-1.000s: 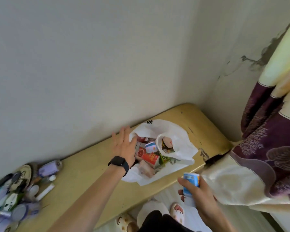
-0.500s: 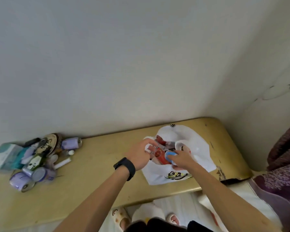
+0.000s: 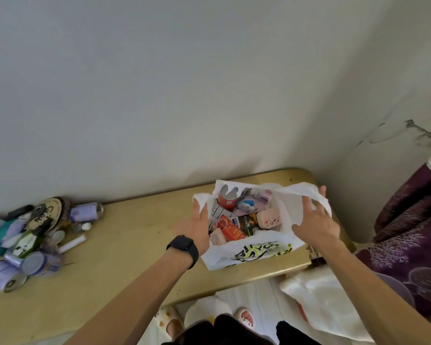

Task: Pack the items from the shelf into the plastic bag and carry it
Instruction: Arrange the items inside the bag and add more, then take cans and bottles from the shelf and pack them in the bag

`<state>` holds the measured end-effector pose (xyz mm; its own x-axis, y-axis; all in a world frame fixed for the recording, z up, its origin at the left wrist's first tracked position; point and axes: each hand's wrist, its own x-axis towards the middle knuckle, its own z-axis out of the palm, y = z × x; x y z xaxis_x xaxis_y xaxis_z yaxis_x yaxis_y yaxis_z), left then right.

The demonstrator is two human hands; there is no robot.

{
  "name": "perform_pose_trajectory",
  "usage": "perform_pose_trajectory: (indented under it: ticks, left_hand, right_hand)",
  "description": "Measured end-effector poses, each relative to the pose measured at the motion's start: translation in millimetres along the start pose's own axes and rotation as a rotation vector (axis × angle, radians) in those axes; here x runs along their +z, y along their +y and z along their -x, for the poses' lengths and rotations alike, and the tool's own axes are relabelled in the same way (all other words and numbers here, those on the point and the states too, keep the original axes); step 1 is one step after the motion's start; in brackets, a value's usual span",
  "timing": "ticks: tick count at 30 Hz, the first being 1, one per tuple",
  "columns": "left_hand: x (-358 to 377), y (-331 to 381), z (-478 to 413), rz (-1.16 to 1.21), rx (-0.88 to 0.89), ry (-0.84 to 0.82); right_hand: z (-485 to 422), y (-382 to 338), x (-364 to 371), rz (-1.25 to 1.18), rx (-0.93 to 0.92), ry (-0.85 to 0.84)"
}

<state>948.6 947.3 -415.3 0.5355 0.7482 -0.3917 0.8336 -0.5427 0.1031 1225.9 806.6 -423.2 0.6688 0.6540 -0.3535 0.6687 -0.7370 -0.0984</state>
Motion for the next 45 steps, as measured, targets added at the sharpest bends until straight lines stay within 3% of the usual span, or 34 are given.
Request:
perform_pose_trajectory:
  ticks: [5,9,14,18,23,33,37,45]
  left_hand:
    - [-1,0,-13,0.002,0.019,0.018]
    - [-3,0,-7,-0.056,0.06,-0.065]
    - [-6,-9,24,0.3,0.075,0.083]
    - [9,-32,62,0.683,-0.029,0.276]
    - [49,-79,111,0.728,-0.3,0.266]
    - [114,-223,156,0.707,-0.632,0.114]
    - [120,-292,151,0.657,-0.711,0.105]
    - [116,-424,108,0.702,-0.818,0.251]
  right_hand:
    - [6,10,-9,0.006,-0.004,-0.037]
    - [25,-3,-13,-0.243,-0.068,0.049]
    - [64,-31,-21,-0.609,-0.233,0.243]
    - [92,-69,-22,-0.708,-0.481,0.274]
    - [123,-135,-15,-0.746,-0.661,0.212]
    - [149,-274,58,-0.467,-0.89,-0.161]
    - [145,-340,103,-0.22,-0.838,-0.339]
    - [122,-463,215,0.225,-0.696,-0.698]
